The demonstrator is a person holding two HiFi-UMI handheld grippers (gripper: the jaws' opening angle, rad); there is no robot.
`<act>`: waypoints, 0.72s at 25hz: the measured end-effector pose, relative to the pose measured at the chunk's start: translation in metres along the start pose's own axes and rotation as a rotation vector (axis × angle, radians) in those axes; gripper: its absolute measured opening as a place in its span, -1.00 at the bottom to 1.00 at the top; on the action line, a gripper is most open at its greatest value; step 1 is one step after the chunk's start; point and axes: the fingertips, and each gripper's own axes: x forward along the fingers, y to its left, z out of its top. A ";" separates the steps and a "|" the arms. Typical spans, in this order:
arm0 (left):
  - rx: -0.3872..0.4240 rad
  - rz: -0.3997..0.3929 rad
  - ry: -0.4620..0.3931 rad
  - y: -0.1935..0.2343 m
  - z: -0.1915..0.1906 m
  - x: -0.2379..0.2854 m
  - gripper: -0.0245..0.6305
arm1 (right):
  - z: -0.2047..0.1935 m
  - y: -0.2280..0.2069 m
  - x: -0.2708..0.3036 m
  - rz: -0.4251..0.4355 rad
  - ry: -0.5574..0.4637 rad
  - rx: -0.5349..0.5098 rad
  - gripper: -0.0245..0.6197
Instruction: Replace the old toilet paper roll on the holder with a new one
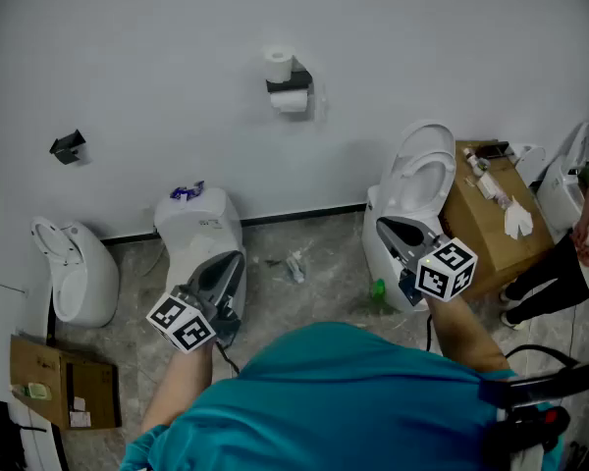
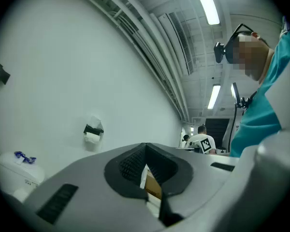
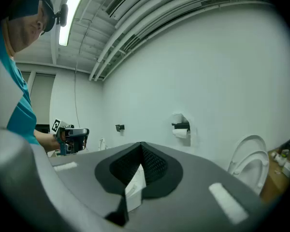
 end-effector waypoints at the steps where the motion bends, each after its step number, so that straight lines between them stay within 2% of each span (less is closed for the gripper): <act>1: 0.000 -0.001 0.000 -0.001 0.000 0.002 -0.90 | 0.001 -0.002 -0.001 0.001 -0.001 0.000 -0.93; 9: -0.001 -0.004 0.005 -0.020 -0.005 0.022 -0.90 | 0.010 -0.017 -0.020 0.003 -0.014 -0.008 -0.92; 14: 0.000 -0.008 -0.003 -0.044 -0.011 0.044 -0.90 | 0.018 -0.038 -0.047 0.006 -0.058 0.033 -0.92; 18: -0.012 -0.010 -0.003 -0.067 -0.023 0.065 -0.90 | 0.015 -0.058 -0.070 0.019 -0.055 0.048 -0.92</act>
